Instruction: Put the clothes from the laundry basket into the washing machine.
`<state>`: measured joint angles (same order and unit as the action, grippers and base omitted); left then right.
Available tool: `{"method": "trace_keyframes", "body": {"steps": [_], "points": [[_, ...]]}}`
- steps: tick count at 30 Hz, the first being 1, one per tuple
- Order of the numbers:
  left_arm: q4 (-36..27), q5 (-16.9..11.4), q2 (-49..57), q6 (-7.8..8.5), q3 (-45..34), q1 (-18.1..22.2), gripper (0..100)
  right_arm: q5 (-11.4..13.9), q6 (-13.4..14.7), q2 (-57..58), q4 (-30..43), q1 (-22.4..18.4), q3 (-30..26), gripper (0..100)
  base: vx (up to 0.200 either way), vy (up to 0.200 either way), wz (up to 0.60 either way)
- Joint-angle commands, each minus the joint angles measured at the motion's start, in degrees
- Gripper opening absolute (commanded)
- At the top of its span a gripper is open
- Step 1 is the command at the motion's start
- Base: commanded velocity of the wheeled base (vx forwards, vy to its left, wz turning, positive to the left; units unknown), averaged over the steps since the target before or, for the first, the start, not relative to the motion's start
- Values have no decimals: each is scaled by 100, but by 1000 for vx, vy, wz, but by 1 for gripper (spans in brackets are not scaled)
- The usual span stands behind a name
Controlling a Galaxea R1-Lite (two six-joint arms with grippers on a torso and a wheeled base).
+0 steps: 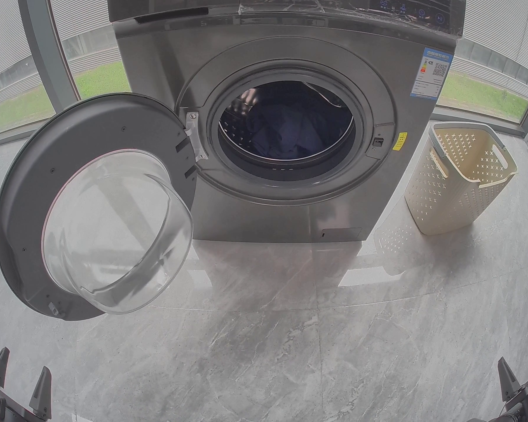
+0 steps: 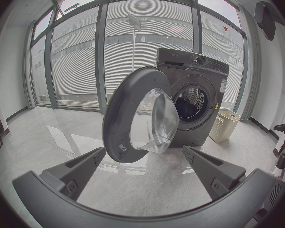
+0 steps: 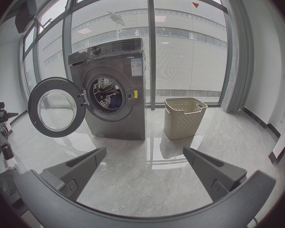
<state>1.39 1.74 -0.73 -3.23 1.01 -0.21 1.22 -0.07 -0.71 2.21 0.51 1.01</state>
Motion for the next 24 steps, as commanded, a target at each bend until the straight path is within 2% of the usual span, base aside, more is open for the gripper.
{"method": "trace_keyframes", "body": {"steps": [1,8,17,19,24], "points": [[2,1,38,-2,-101,3,100,1,-1,71,-1,2,-13,100,0,200,0],[10,10,38,33,-101,3,100,1,-1,71,-1,2,-13,100,0,200,0],[10,-16,47,15,-101,3,100,1,-1,71,-1,2,-13,100,0,0,0],[-60,-34,47,112,-101,3,100,1,-1,71,-1,2,-13,100,0,0,0],[-113,-7,47,165,-101,21,100,1,-1,71,-1,2,-13,100,0,0,0]]}}
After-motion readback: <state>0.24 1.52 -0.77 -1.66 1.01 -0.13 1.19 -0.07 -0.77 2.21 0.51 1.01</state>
